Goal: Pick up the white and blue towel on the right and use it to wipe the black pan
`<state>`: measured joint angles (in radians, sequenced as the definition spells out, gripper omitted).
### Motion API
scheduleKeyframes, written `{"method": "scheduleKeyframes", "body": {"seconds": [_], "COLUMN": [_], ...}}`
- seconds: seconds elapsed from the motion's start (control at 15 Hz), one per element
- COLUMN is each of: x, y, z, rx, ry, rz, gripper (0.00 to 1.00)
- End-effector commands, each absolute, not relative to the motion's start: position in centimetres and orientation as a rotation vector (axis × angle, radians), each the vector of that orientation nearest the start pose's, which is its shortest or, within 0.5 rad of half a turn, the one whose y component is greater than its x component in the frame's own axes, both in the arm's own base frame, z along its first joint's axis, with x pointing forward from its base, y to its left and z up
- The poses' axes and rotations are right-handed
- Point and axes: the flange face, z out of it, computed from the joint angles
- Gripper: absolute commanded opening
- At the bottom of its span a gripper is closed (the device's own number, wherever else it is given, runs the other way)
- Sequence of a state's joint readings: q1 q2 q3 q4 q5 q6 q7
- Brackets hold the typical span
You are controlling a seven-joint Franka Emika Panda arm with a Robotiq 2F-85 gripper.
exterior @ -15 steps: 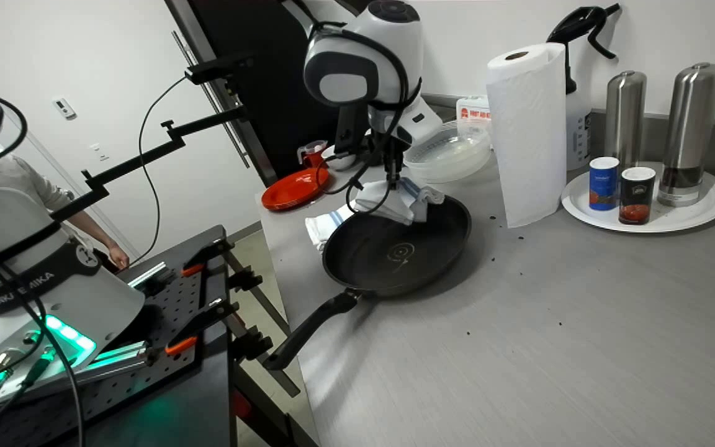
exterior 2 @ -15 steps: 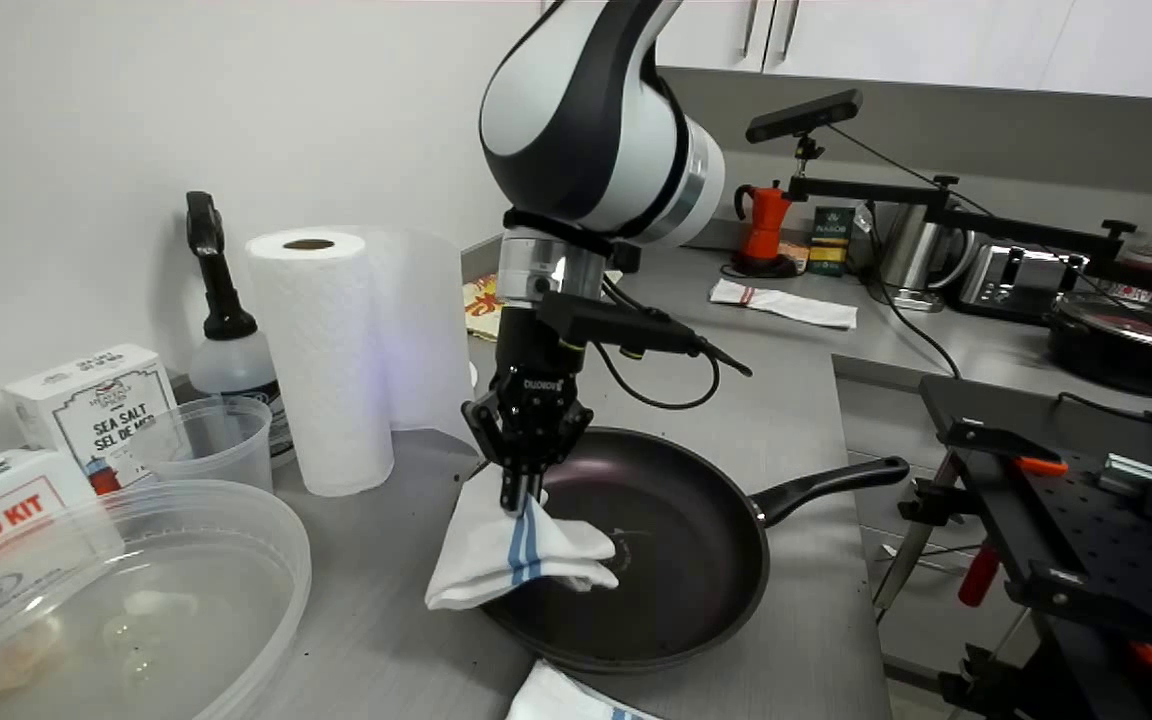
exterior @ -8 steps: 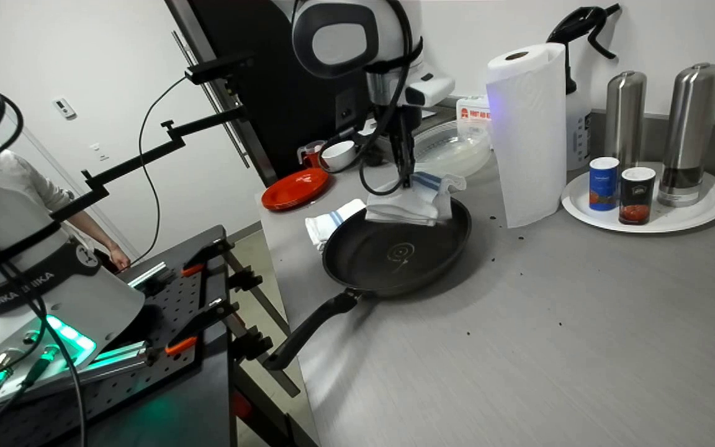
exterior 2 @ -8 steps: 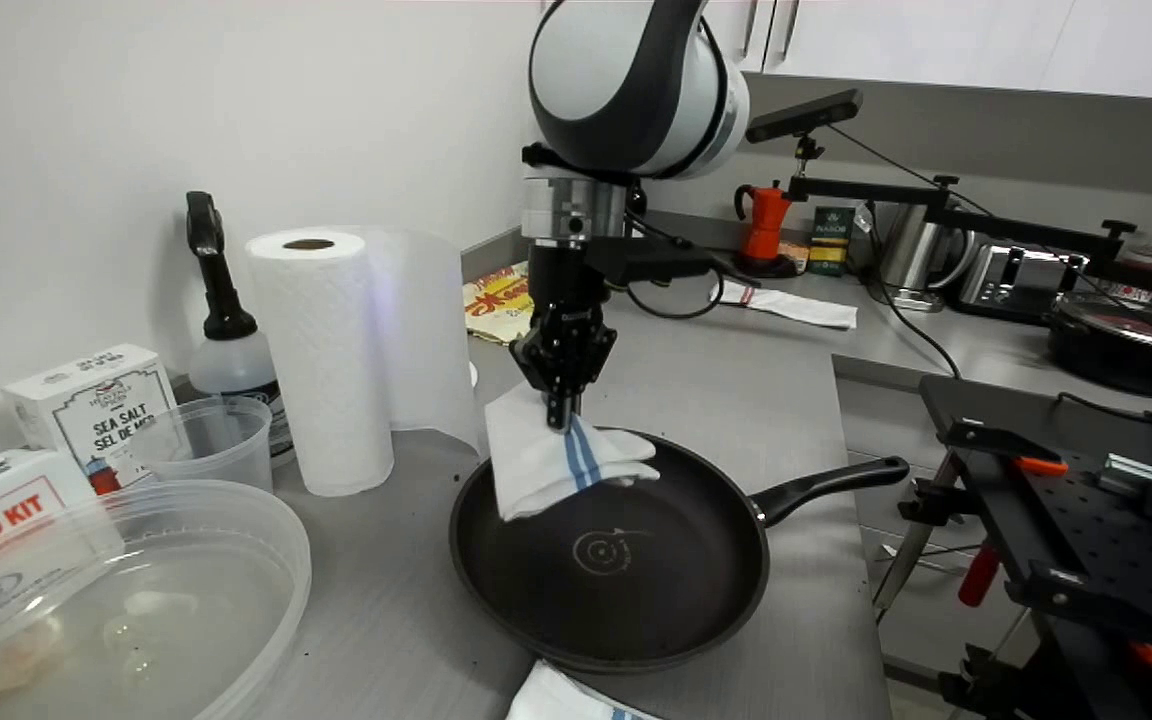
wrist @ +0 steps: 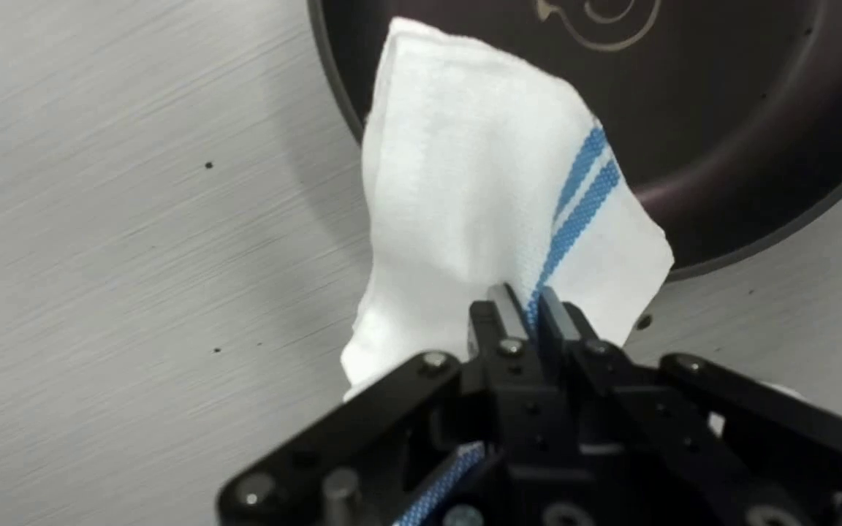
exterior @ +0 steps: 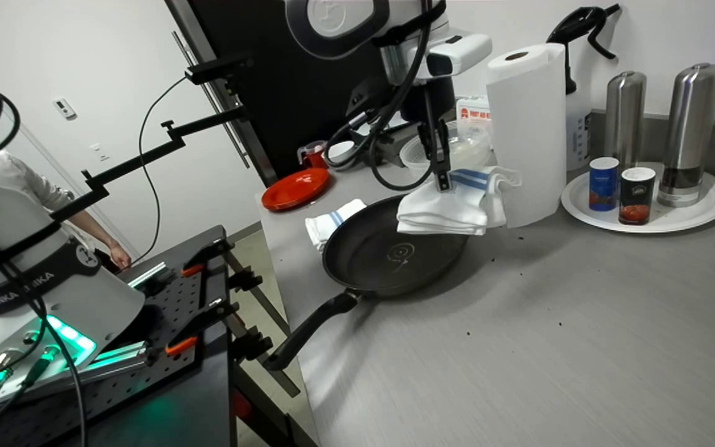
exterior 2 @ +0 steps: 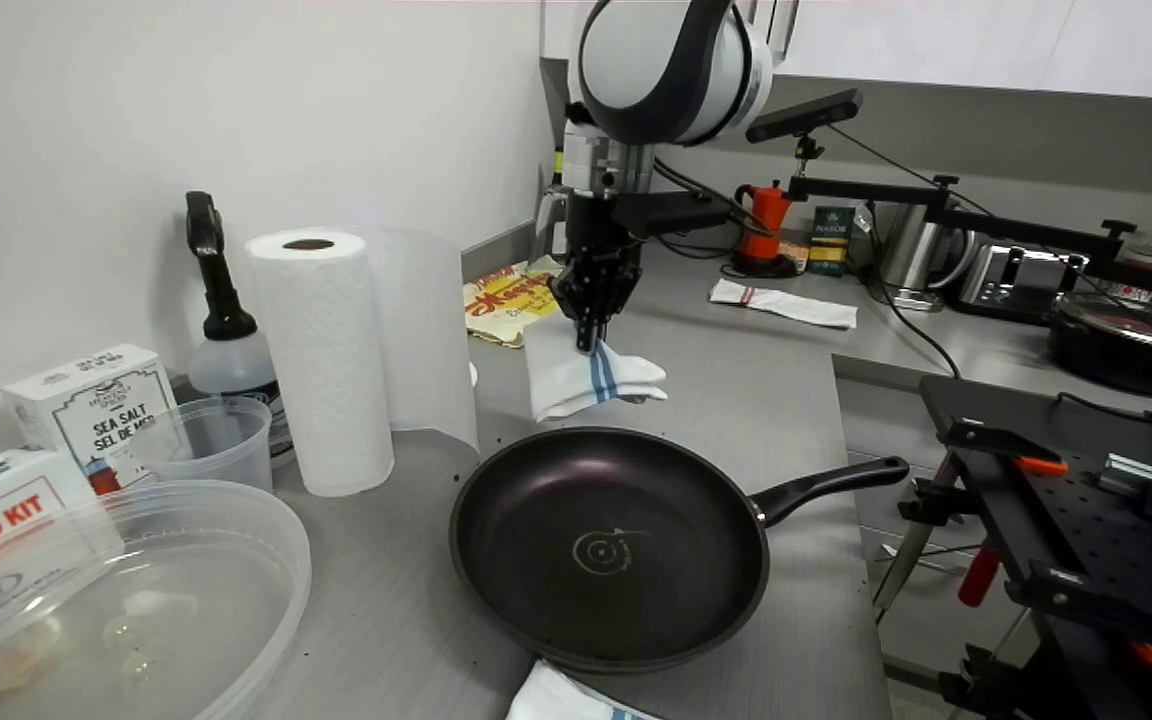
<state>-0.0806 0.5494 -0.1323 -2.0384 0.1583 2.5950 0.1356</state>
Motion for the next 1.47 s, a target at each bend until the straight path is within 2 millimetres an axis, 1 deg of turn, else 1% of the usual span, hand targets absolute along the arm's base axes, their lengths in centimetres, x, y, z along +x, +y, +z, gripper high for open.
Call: {"method": "scheduleKeyframes", "body": {"seconds": [0.0, 0.2, 0.47, 1.0, 1.4], "x": [58.4, 58.1, 57.7, 56.5, 55.2], "y": [-16.7, -19.8, -22.2, -25.1, -26.2], "z": [17.1, 16.3, 14.5, 10.3, 7.6], "rx": [-3.049, -3.043, -3.022, -2.989, -2.969], "ry": [0.872, 0.971, 1.066, 1.214, 1.284], "rz": [-0.1, -0.141, -0.172, -0.148, -0.081], "gripper": [0.02, 0.02, 0.02, 0.02, 0.02]}}
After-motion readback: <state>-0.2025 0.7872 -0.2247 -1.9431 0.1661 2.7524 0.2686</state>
